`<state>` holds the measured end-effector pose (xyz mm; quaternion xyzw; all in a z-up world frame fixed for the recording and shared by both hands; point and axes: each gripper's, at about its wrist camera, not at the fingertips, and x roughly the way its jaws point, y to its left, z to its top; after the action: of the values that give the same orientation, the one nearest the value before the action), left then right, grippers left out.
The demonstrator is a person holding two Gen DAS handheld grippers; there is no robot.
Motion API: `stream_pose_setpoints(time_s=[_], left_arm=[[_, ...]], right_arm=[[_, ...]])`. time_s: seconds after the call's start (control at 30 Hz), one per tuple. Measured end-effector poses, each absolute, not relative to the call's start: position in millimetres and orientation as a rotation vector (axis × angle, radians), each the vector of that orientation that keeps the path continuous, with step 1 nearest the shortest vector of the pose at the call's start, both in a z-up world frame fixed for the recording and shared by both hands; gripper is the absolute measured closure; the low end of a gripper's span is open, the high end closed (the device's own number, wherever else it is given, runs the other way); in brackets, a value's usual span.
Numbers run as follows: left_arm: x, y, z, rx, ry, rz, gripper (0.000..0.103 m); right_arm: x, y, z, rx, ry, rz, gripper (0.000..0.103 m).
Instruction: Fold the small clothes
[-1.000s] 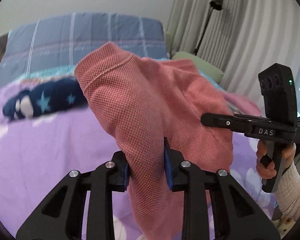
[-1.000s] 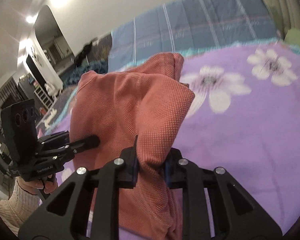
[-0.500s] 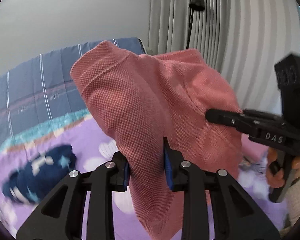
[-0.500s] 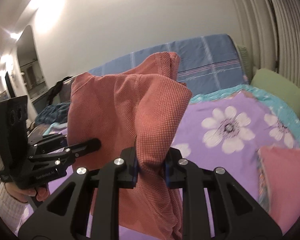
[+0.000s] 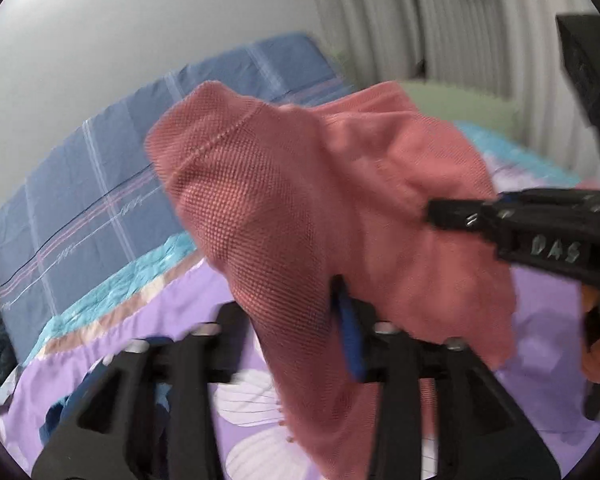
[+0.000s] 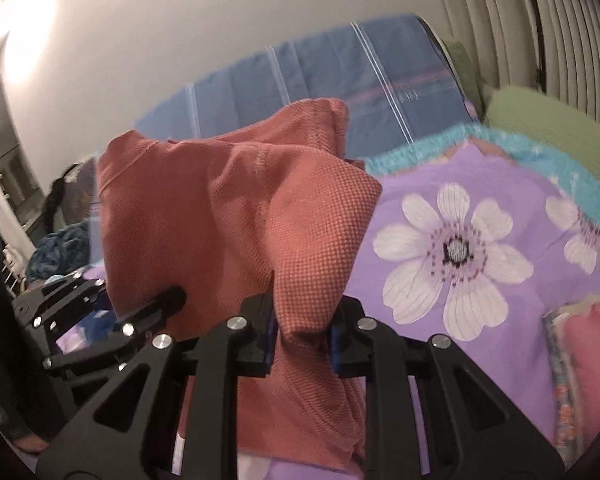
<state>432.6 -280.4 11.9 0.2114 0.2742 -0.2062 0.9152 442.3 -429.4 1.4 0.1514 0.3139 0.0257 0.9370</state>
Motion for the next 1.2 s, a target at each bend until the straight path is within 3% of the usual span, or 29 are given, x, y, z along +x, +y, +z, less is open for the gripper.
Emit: stream_pose_setpoints(time_s=[0.07,0.2,0.37,0.5,0.7,0.87,1.2], left_arm=[[444,-282,-21,0.5,0.619,-0.366,0.044],[441,-277,-73,0.558,0.752,-0.425,0.04],[413,-269,-94,0.569,0.721,-0.398,0.04],[393,-265,-80,0.5,0.743,-0.419,0.039],[340,-229,-56,0.298,0.724,-0.436,0.015],[268,-207,-25,0.23,0.682,-0.451,0.002],[126,-188,31,0.286,0.508,-0.465,0.001]], right_arm=[[455,-436,-23,0.321,0.691,-0.084,0.053],[462,-450,-77,0.374,0.813,-0.106,0.051],[446,-447,-124,0.348,0.97,-0.122,0.047],[421,-441,-112,0.309,0.949,-0.125,0.046],[340,-429,-84,0.256,0.887,-0.125,0.041],[253,-409,-52,0.211,0.788,-0.149,0.025],[104,-343,5,-0.011,0.548,-0.234,0.01]])
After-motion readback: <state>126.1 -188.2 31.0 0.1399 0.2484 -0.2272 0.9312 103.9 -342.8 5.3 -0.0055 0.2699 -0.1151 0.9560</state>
